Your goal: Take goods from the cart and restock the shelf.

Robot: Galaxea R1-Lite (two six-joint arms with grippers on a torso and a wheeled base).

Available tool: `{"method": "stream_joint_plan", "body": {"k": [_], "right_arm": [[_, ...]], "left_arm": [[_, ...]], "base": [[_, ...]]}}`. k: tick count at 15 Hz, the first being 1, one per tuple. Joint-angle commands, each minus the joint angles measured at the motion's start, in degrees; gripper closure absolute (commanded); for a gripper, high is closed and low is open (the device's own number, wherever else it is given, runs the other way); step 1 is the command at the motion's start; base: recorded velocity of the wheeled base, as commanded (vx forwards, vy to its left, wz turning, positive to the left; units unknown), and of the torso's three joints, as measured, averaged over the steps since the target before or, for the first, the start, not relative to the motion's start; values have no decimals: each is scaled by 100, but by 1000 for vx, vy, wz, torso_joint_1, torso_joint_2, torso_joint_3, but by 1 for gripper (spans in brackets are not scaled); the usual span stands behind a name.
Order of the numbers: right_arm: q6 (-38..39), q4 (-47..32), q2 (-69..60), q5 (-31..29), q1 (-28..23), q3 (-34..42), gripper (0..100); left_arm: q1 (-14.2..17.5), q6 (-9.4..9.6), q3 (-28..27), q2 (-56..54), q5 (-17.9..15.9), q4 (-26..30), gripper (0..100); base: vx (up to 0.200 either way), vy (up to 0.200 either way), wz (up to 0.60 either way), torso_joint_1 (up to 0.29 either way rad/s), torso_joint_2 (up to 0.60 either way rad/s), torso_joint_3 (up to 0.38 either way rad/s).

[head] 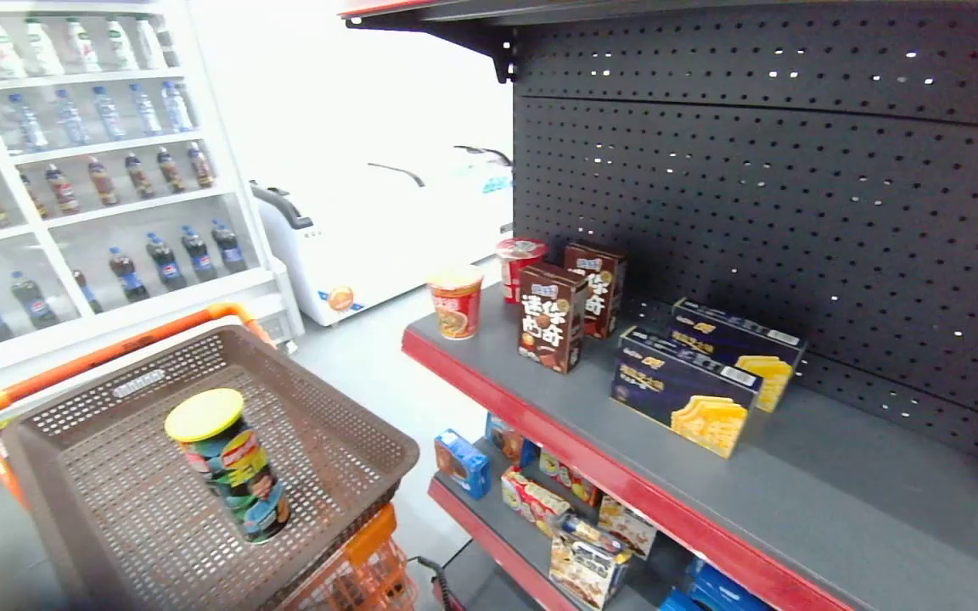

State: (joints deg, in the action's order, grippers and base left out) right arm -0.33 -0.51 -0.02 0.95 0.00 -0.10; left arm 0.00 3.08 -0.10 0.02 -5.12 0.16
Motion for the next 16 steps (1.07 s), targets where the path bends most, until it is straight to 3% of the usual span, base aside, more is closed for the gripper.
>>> {"method": "stream_joint_plan", "body": {"k": [1,7,9,15,16], "right_arm": [[-2,-2,2,2,0,1,0],[-2,-2,2,10,0,1,0],[-2,-2,2,10,0,1,0],[-2,-2,2,10,0,1,0],[-2,-2,2,10,0,1,0]], "left_arm": [[0,17,1,-2,-7,2,0],[0,-1,1,-2,2,2,0],[0,-18,1,-2,2,2,0],[9,87,-87,-2,-86,-86,0],[70,403,-1432,1588,-86,134,0]], "base": [[0,0,600,12,2,7],[0,0,0,0,0,0],[0,0,600,-2,2,7],[0,0,0,0,0,0],[0,0,0,0,0,0]]}}
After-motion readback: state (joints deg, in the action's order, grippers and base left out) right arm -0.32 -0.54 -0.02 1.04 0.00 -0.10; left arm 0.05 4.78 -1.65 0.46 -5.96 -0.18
